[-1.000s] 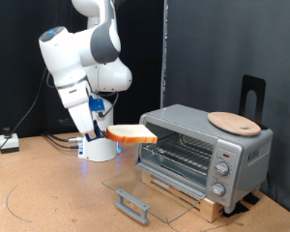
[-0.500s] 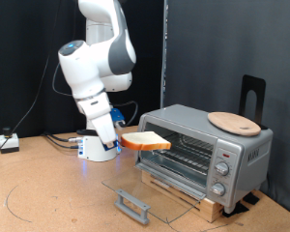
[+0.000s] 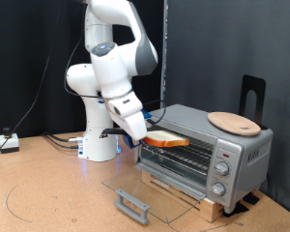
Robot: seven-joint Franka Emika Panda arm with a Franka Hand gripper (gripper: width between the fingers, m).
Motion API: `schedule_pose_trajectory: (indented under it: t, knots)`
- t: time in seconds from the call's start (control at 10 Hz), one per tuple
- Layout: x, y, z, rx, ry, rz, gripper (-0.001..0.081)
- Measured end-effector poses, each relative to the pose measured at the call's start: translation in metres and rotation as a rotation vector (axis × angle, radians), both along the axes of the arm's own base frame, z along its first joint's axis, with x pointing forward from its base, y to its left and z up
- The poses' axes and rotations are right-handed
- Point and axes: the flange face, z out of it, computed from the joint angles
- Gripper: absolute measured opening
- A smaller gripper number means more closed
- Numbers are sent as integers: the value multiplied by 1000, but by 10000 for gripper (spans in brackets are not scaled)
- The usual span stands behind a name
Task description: Make a piece of toast with the oven
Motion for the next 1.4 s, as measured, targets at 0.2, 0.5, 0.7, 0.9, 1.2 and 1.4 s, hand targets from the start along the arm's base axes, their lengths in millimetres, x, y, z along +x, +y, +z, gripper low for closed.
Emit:
schedule_pose_trajectory:
  t: [0.2,0.5,0.7,0.9,1.2,1.4]
  knots:
    - [-5,21,-2,-63,-23,27,394]
    - [-6,34,-2,-108,-29,49,394]
    - [-6,31,-2,-125,-33,54,394]
    - [-4,20,-3,-181,-40,71,394]
    - [-8,-14,-17,-274,10,95,394]
    - [-8,-29,-25,-272,30,72,394]
